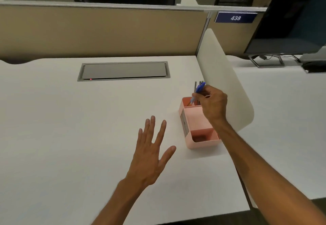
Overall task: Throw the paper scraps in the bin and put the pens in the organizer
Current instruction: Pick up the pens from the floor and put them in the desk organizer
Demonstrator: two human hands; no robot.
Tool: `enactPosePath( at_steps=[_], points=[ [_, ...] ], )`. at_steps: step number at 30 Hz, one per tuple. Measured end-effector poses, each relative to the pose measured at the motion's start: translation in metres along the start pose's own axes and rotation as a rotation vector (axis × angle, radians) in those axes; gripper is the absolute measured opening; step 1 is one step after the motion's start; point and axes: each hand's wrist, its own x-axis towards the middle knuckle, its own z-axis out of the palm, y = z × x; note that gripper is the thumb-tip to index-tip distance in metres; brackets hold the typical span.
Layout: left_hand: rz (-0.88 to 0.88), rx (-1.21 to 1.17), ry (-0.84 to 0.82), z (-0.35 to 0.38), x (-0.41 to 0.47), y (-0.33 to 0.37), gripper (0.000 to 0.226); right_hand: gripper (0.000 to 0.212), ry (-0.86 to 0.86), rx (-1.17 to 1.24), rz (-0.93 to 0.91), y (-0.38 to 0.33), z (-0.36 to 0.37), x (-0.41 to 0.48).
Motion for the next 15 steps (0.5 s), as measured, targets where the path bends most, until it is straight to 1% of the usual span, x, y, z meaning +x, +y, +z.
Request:
enactPosePath(
  at_steps=[3,5,11,15],
  points=[
    [-0.022,0.001,-0.008,0.001,0.007,-0.001,0.077,0.021,-0.069,-0.100,0.003,0.014,0.020,0.011],
    [-0.034,0.016,-0.020,0.000,0.011,-0.002,0.076,0.019,-0.103,-0.125,0.030,0.022,0.030,0.015],
    [-0.062,0.097,-0.049,-0.005,0.020,-0.008,0.077,0.023,-0.129,-0.262,0.122,0.035,0.048,0.016],
    [-0.058,0.116,-0.024,-0.005,0.025,-0.016,0.076,0.027,-0.137,-0.380,0.078,0.037,0.054,0.012]
  ],
)
